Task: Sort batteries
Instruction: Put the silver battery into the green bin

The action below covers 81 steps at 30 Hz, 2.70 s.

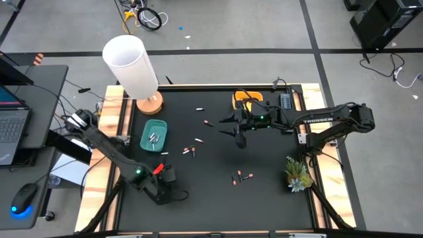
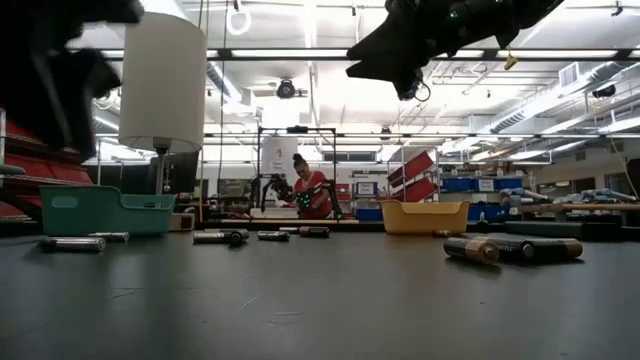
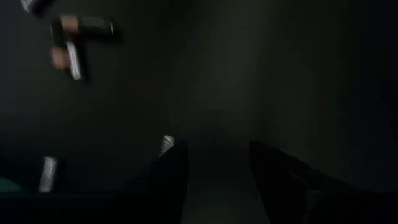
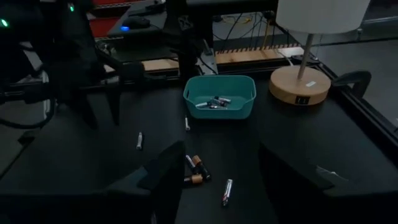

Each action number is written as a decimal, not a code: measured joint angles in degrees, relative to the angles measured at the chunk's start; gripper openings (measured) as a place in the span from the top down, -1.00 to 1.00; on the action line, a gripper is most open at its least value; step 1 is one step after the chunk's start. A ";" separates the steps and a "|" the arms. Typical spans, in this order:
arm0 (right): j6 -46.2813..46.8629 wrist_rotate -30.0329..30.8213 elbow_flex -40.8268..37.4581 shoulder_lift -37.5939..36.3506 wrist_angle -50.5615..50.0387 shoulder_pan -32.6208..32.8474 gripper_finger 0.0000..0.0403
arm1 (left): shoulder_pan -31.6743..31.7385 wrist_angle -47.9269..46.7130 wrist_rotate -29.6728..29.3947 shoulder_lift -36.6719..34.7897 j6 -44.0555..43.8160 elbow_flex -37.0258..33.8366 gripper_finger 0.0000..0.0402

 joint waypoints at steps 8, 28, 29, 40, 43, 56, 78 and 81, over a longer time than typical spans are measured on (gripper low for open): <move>3.81 0.02 0.00 -0.31 -0.17 0.15 -0.04 | -4.36 7.20 -6.82 0.04 -6.74 -7.68 0.13; 5.62 0.35 -0.04 -0.31 -0.02 0.15 -0.01 | -3.70 29.24 -15.73 0.04 -6.93 -22.64 0.16; 5.62 0.35 -0.04 -0.31 -0.02 0.15 0.00 | -3.72 31.65 -16.03 0.04 -6.25 -23.69 0.18; 7.54 0.35 -0.07 -0.31 -0.03 0.13 0.06 | -4.10 50.18 -17.21 -0.16 -1.25 -34.89 0.53; 7.48 0.35 0.99 -0.24 -1.08 0.13 0.07 | -4.10 51.85 -16.79 -0.16 1.73 -35.98 0.64; 6.01 0.92 4.17 -0.24 -3.71 -1.78 0.09 | -2.65 50.49 -14.93 -0.02 3.49 -34.84 0.82; 2.24 0.60 4.76 -0.26 -4.77 -1.75 0.09 | 8.05 39.90 -24.42 -1.91 4.81 -19.61 0.82; 1.33 0.48 4.76 -0.26 -4.72 -1.73 0.09 | 11.89 20.17 -24.54 -5.35 -2.06 -12.88 0.82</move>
